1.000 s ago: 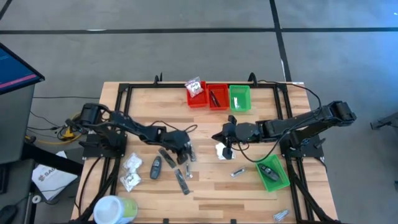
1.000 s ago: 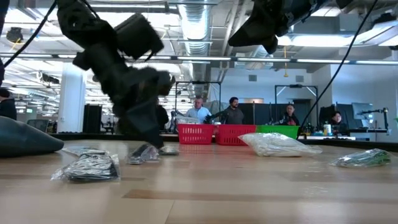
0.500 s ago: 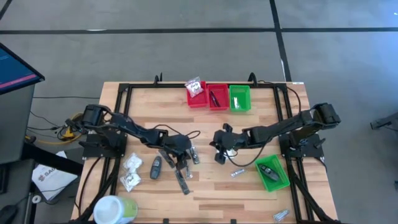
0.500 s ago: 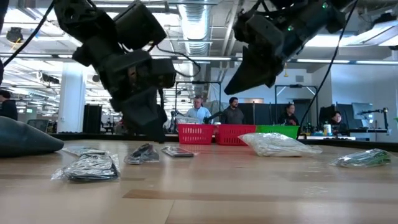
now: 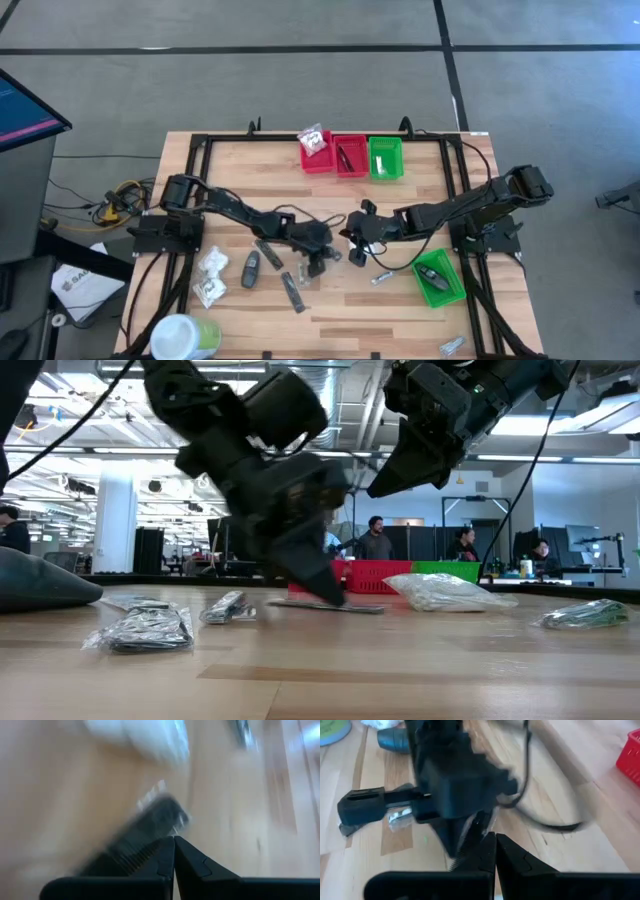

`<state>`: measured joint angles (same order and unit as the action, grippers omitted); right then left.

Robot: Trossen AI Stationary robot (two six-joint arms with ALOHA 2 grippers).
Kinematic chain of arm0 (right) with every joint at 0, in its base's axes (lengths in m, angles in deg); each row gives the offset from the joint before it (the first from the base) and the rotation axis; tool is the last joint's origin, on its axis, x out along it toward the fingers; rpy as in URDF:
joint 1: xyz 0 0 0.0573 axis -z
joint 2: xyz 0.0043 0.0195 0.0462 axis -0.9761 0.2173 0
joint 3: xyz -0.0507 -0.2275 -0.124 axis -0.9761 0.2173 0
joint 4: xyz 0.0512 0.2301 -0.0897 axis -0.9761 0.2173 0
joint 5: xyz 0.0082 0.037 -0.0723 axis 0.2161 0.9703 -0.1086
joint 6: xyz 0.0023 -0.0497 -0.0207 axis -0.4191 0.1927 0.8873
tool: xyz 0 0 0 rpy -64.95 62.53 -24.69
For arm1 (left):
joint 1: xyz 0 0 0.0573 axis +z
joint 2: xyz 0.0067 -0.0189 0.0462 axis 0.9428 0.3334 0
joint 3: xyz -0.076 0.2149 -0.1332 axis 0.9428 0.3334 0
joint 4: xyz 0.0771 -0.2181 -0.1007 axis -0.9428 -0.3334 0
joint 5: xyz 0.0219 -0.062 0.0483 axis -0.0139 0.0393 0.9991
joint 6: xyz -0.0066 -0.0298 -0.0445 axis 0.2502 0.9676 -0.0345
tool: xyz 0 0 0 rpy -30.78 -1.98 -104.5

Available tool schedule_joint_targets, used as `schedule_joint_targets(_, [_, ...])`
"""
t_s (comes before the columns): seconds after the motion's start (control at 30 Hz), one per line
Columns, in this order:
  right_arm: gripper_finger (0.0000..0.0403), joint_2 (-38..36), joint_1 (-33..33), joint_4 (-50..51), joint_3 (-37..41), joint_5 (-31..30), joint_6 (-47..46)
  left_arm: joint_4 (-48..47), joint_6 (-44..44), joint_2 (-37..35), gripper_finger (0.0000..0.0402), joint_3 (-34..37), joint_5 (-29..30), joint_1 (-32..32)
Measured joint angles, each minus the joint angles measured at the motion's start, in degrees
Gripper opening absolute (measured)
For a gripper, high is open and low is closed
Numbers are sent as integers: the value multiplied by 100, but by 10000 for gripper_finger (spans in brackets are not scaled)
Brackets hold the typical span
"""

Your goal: Pick & Place Travel size toiletries

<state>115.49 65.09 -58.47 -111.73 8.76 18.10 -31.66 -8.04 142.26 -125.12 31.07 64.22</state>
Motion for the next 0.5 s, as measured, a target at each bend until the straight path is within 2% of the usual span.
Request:
schedule_joint_targets(0.13, [0, 6, -22, 88, 0, -2, 15, 28, -313, -159, 1, -130, 193, 125])
schedule_joint_targets(0.3, [0, 107, -39, 296, -1, 0, 15, -166, -446, -527, 1, 206, 589, 140])
schedule_joint_targets(0.5, [0, 398, 47, 264, 9, 3, 15, 19, -970, -459, 1, 527, 734, 467])
